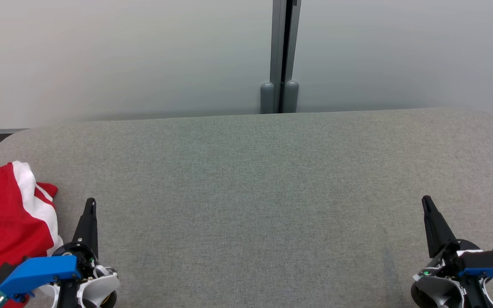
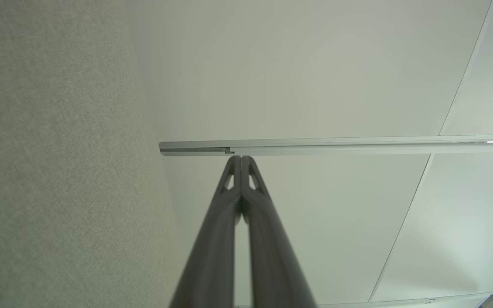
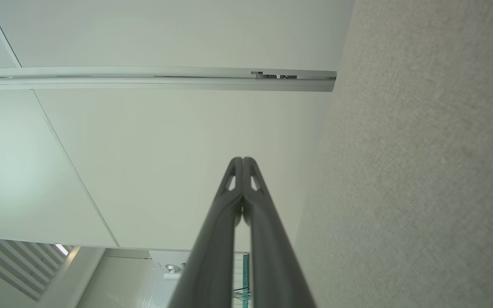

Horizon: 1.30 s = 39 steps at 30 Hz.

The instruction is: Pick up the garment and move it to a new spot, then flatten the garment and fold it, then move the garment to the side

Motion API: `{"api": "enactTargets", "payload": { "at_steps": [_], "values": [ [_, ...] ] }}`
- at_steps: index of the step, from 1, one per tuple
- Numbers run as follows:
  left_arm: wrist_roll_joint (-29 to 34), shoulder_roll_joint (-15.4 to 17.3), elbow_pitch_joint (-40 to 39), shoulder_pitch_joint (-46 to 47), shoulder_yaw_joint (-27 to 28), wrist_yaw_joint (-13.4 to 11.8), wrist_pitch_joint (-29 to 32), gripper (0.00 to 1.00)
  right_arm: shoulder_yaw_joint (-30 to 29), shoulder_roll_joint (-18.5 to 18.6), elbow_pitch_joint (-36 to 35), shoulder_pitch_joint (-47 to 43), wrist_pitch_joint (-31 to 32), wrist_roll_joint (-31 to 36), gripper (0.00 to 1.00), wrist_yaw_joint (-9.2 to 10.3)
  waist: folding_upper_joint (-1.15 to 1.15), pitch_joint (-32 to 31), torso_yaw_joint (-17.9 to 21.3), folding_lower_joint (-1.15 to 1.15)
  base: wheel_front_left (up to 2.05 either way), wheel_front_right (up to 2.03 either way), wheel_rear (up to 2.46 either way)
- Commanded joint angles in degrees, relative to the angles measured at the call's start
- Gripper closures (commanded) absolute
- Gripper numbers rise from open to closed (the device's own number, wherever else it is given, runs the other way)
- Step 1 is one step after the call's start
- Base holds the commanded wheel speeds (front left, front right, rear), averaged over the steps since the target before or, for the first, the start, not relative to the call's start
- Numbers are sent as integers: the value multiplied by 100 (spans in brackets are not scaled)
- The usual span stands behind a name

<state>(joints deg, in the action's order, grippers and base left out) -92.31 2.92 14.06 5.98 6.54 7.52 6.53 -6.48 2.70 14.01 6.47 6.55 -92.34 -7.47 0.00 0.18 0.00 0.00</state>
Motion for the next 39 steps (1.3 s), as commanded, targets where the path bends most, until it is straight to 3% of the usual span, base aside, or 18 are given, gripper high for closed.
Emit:
{"api": "enactTargets", "payload": {
  "at_steps": [1,23,24,39],
  "values": [
    [-15,-16,-29,63,-1,-9,12,100,-13,47,-21,-79,7,-10,100,-6,0,0,0,0,0,0,0],
    [-15,-15,-29,63,-1,-9,12,100,-13,47,-21,-79,7,-10,100,-6,0,0,0,0,0,0,0],
    [2,-1,12,-2,-2,1,-1,0,0,-3,7,-2,-2,2,0,0,0,0,0,0,4,4,4],
    [443,212,138,-171,-90,0,-339,0,250,-39,100,-20,-336,571,0,6,0,28,-8,0,0,0,0]
  ]
}}
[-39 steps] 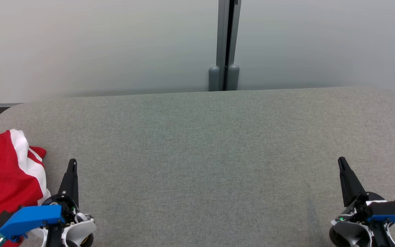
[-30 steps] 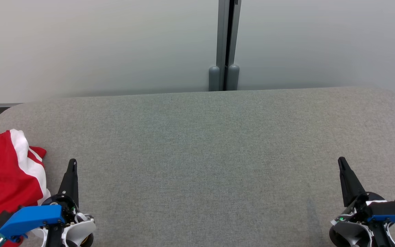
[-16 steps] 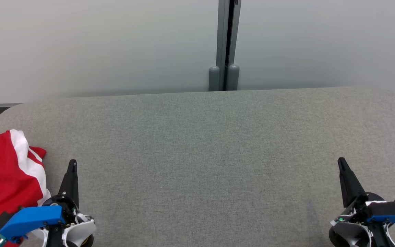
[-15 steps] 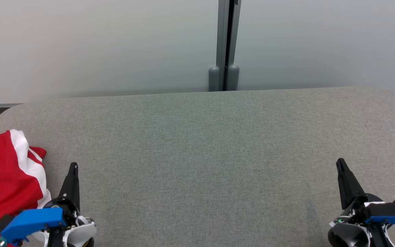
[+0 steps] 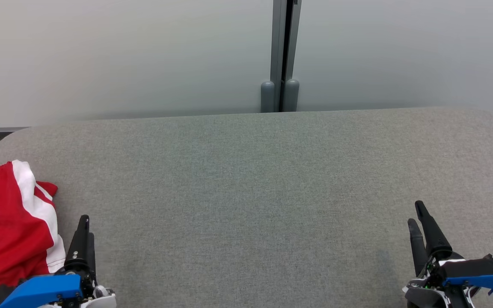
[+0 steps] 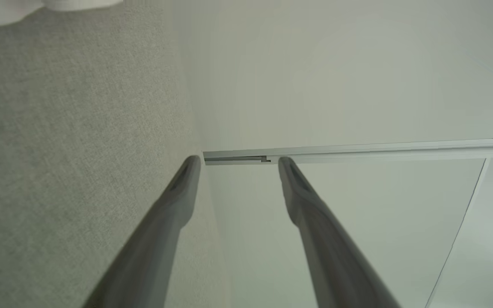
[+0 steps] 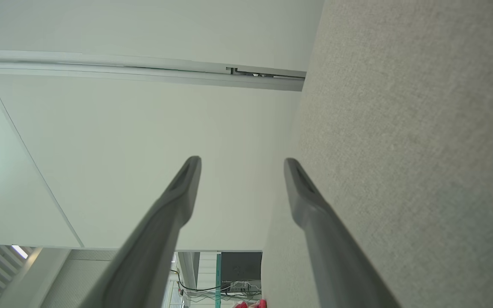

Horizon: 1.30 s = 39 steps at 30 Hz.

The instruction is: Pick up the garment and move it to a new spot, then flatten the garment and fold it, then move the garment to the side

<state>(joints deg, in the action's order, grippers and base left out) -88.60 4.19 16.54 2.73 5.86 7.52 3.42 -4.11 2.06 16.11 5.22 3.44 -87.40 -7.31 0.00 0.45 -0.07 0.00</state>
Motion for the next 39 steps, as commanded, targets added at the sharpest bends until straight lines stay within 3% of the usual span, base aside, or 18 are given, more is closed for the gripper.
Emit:
{"api": "enactTargets", "payload": {
  "at_steps": [1,39],
  "values": [
    [146,103,-116,161,-24,0,-55,0,23,26,-113,113,-52,155,0,-9,0,5,-1,0,0,0,0],
    [3550,770,144,111,-821,-2,-873,0,228,61,199,252,-875,4266,0,-16,0,103,9,0,0,0,0]
  ]
}}
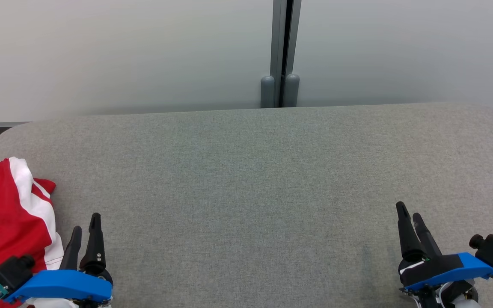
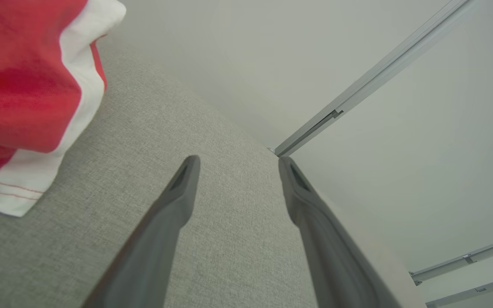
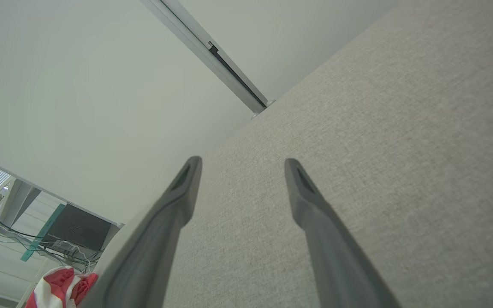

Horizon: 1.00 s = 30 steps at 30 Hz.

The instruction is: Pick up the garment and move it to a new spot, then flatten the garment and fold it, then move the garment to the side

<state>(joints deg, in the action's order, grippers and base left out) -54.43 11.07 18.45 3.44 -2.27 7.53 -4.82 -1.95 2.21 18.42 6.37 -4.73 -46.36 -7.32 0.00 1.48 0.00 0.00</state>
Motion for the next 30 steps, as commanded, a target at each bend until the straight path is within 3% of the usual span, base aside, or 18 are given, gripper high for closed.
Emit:
{"api": "enactTargets", "payload": {
  "at_steps": [1,30],
  "values": [
    [224,93,-40,30,-29,-3,-66,0,11,47,-13,130,-76,255,0,-15,0,-1,1,0,0,0,0],
    [2405,196,-23,-100,-91,-5,-519,0,160,66,-83,80,-527,2275,0,-18,0,18,-10,0,0,0,0]
  ]
}}
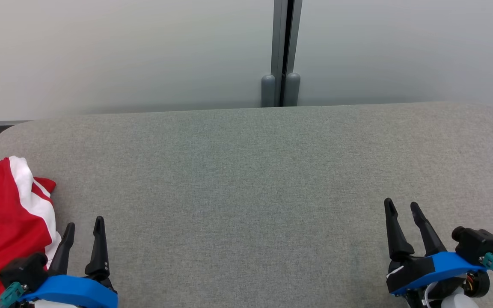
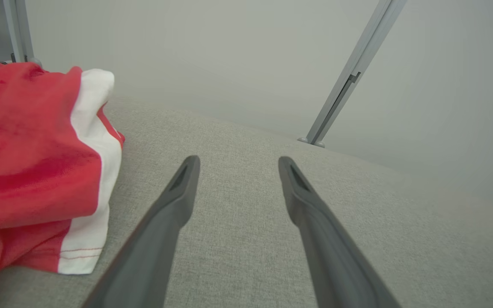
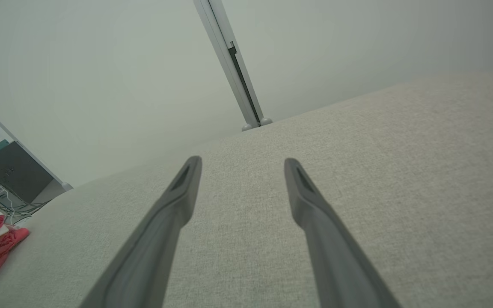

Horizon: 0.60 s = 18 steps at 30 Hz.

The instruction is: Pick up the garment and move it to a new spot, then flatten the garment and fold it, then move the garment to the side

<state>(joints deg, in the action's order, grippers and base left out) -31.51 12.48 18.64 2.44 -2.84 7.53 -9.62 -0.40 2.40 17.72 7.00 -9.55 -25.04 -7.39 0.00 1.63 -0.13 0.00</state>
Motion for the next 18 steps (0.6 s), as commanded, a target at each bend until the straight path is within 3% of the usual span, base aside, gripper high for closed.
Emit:
{"api": "enactTargets", "payload": {
  "at_steps": [1,18],
  "values": [
    [156,59,-3,-8,-53,-5,-56,0,8,48,0,10,-63,210,0,-11,0,6,6,0,0,0,0],
    [1029,74,225,-71,-54,-6,-279,0,-168,56,139,-140,-289,1260,0,-13,0,-19,20,0,0,0,0]
  ]
}}
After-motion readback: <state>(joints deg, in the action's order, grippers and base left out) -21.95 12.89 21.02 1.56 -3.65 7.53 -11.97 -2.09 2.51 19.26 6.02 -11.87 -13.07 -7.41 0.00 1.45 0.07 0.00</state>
